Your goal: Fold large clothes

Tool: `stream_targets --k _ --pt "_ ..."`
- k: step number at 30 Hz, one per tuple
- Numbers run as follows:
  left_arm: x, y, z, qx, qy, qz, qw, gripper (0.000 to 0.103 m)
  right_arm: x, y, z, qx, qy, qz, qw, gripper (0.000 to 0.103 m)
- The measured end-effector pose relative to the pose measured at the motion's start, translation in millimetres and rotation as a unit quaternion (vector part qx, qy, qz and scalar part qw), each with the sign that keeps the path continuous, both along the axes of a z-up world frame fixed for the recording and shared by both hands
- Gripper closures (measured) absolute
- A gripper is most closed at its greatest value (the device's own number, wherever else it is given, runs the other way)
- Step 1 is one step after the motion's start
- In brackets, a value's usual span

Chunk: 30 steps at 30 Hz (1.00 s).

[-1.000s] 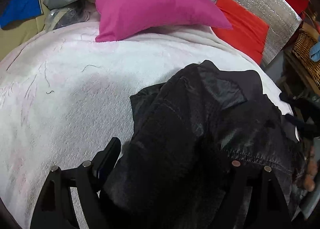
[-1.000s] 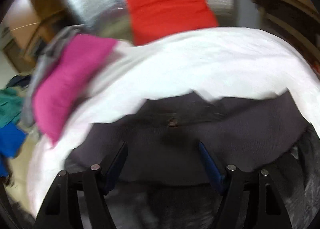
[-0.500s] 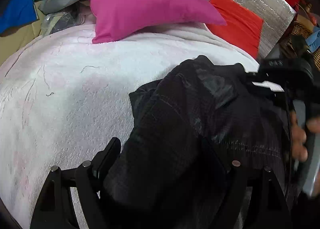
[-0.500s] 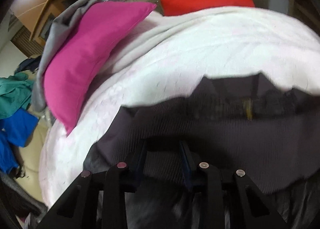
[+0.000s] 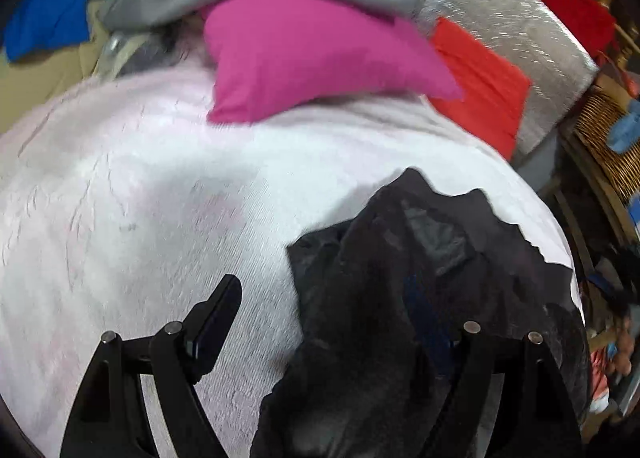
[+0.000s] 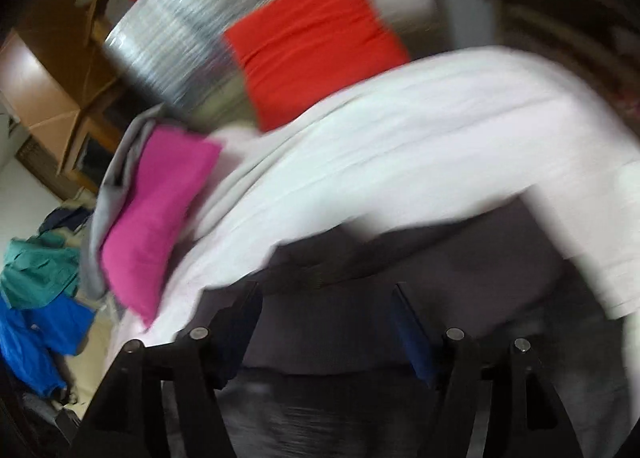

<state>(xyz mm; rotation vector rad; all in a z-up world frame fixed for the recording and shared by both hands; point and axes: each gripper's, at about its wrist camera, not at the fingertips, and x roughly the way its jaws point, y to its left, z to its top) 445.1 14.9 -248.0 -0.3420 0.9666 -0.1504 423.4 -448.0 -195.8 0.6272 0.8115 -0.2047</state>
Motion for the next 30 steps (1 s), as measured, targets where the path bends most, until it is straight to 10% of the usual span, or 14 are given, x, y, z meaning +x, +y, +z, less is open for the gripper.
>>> stream_targets --k 7,14,16,17,18,21,28,30 --pt "4 -2 -22 0.027 0.056 0.011 0.998 0.02 -22 -106 -40 0.057 0.066 -0.1 0.991 0.026" --pt "1 -8 -25 0.028 0.049 0.0 0.9984 0.02 11 -93 -84 0.035 0.085 -0.069 0.993 0.025" --pt "1 -7 -24 0.026 0.049 0.0 0.9985 0.02 14 -79 -85 -0.023 0.094 -0.057 0.994 0.038" --pt "4 -7 -24 0.024 0.049 0.0 0.9985 0.02 16 -73 -84 -0.058 0.109 -0.054 0.991 0.073" --pt "4 -6 -23 0.023 0.047 0.002 0.9986 0.02 17 -71 -83 -0.068 0.113 -0.049 0.99 0.087" --pt "5 -7 -22 0.022 0.042 0.007 0.9988 0.02 -3 -81 -68 -0.049 0.066 -0.059 0.995 0.093" --pt "4 -12 -12 0.039 0.027 -0.01 0.9988 0.02 -20 -102 -59 0.042 0.011 -0.045 0.998 0.086" --pt "4 -11 -9 0.05 0.021 -0.013 0.9985 0.02 -32 -114 -64 0.096 0.003 -0.058 0.994 0.036"
